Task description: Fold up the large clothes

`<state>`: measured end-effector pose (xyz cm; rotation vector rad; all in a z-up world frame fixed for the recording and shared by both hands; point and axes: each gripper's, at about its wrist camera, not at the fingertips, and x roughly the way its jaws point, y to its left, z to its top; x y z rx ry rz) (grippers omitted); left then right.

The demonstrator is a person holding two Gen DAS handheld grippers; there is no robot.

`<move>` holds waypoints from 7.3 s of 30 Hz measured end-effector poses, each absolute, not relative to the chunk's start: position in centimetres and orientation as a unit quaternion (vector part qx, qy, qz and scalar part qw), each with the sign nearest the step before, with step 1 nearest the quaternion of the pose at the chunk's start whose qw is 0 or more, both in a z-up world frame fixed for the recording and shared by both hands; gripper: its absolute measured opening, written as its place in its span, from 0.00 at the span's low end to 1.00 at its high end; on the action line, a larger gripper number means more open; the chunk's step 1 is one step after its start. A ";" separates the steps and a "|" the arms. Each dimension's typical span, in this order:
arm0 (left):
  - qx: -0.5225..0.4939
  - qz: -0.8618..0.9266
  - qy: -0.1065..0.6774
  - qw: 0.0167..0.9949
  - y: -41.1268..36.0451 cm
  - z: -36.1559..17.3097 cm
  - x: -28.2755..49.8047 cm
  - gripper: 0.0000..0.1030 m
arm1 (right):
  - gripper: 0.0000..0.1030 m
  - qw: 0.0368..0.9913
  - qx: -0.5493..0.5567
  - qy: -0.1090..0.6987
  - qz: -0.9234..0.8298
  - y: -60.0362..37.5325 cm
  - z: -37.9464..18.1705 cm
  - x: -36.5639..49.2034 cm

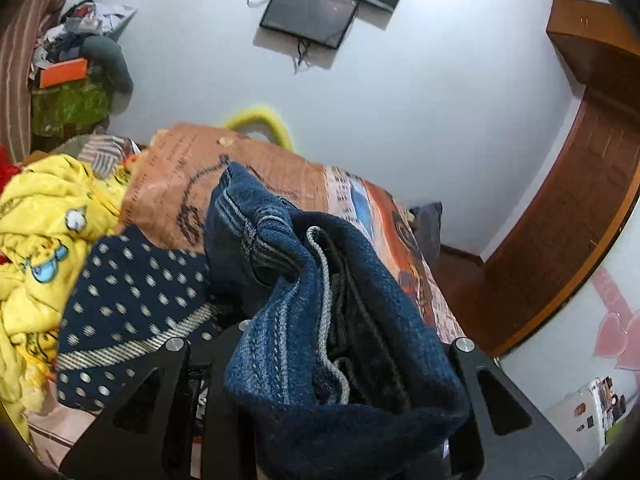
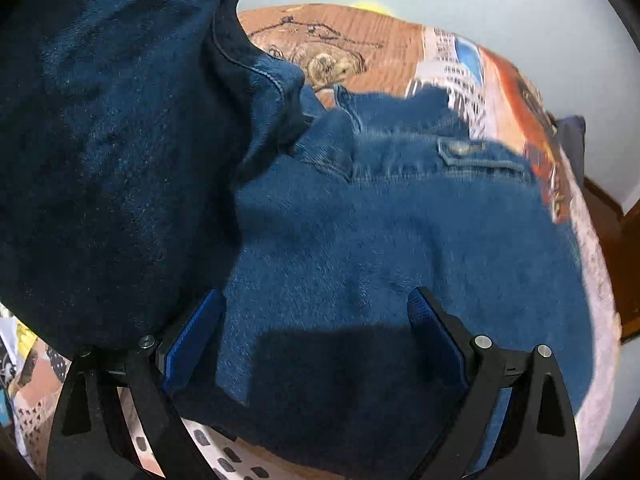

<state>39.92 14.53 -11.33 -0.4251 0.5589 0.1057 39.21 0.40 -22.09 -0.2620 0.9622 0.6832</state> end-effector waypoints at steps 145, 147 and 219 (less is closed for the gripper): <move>-0.004 -0.039 0.462 0.886 10.6 -17.5 50.9 0.80 | 0.91 0.843 0.025 0.468 0.264 -17.3 -16.0 47.9; -0.016 -0.054 0.474 0.879 10.1 -18.5 49.7 0.80 | 0.91 0.836 0.027 0.478 0.269 -17.3 -16.9 47.1; -0.145 -0.143 0.380 0.902 18.9 -9.3 38.5 0.38 | 0.36 0.793 0.063 0.453 0.403 -3.6 -8.7 39.5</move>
